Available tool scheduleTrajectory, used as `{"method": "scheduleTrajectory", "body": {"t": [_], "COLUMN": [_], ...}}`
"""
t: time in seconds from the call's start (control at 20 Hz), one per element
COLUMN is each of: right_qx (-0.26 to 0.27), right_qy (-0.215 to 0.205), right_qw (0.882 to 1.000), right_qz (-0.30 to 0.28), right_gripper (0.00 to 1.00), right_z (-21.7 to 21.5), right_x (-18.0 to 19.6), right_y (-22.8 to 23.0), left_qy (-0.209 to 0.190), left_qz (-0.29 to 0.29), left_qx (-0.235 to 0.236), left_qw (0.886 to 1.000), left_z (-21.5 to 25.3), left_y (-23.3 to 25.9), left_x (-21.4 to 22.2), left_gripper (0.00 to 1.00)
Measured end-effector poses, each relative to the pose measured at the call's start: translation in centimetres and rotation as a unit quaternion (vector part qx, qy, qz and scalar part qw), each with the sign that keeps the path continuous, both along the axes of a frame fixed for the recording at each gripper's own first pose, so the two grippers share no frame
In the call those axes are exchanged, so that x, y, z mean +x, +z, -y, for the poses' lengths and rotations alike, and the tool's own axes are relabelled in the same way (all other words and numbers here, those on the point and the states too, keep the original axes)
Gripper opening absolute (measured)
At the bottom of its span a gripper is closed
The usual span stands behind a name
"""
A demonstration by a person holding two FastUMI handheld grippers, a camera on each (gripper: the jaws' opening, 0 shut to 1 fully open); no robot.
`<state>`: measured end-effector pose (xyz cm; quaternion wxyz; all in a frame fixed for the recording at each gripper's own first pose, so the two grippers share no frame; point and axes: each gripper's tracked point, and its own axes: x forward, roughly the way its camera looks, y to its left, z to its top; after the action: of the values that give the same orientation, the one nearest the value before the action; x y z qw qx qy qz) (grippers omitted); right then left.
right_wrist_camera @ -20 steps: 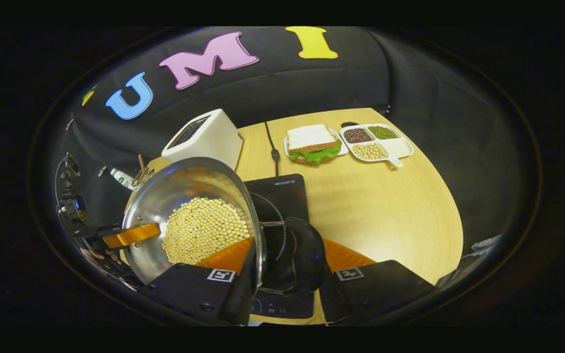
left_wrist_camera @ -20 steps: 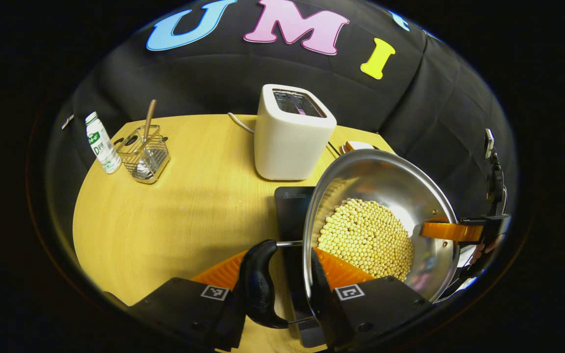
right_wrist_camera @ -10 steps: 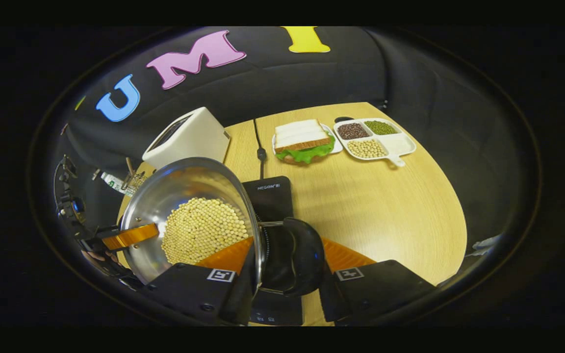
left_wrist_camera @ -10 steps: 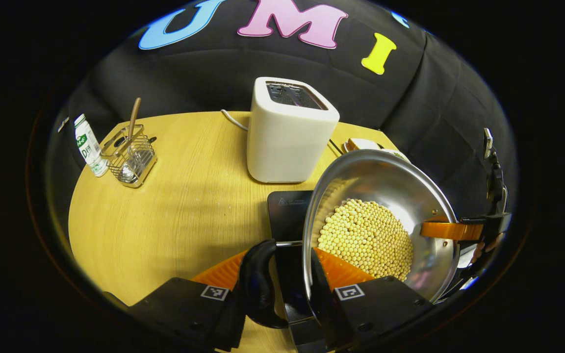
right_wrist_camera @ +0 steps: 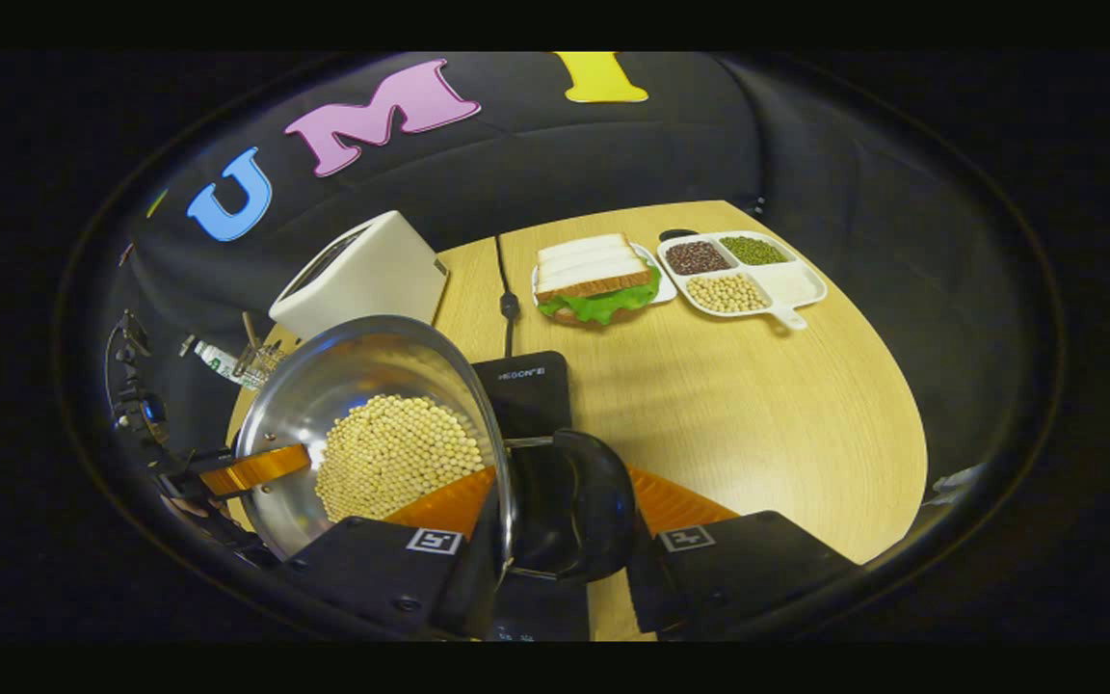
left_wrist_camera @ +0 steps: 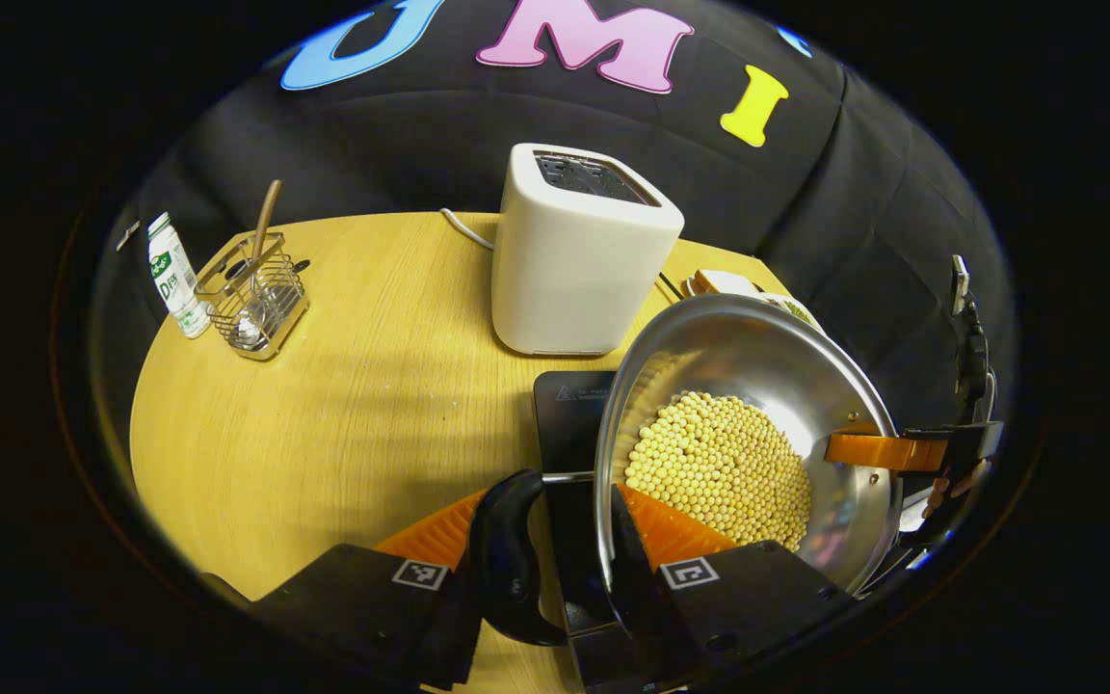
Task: First push the handle of the pot to place it horizontally, then grasp the pot with both hands and set it on the induction cooktop.
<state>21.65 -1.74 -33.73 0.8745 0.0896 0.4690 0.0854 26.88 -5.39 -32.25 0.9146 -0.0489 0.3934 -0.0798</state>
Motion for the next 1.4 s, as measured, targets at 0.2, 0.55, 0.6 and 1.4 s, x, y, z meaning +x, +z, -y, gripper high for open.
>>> {"method": "scheduleTrajectory", "body": {"t": [0.2,0.55,0.6,1.4], "right_qx": [0.004,0.016,0.012,-0.033], "right_qy": [0.002,0.006,0.009,0.01], "right_qw": [1.0,1.0,1.0,0.992], "right_qz": [-0.001,-0.011,-0.015,0.118], "right_gripper": [0.6,0.62,0.64,0.99], "right_z": [0.0,-0.1,0.0,4.1], "right_x": [0.0,-0.2,-0.4,-2.9], "right_y": [0.0,0.0,-0.2,8.9], "left_qy": [0.001,0.003,0.009,0.073], "left_qz": [-0.001,-0.009,-0.01,0.082], "left_qx": [-0.001,0.003,0.009,0.082], "left_qw": [1.0,1.0,1.0,0.991], "left_z": [0.1,0.0,-0.1,-2.5], "left_y": [0.1,-0.1,-0.1,10.6], "left_x": [0.0,-0.1,-0.2,-6.0], "left_gripper": [0.65,0.67,0.69,0.96]}}
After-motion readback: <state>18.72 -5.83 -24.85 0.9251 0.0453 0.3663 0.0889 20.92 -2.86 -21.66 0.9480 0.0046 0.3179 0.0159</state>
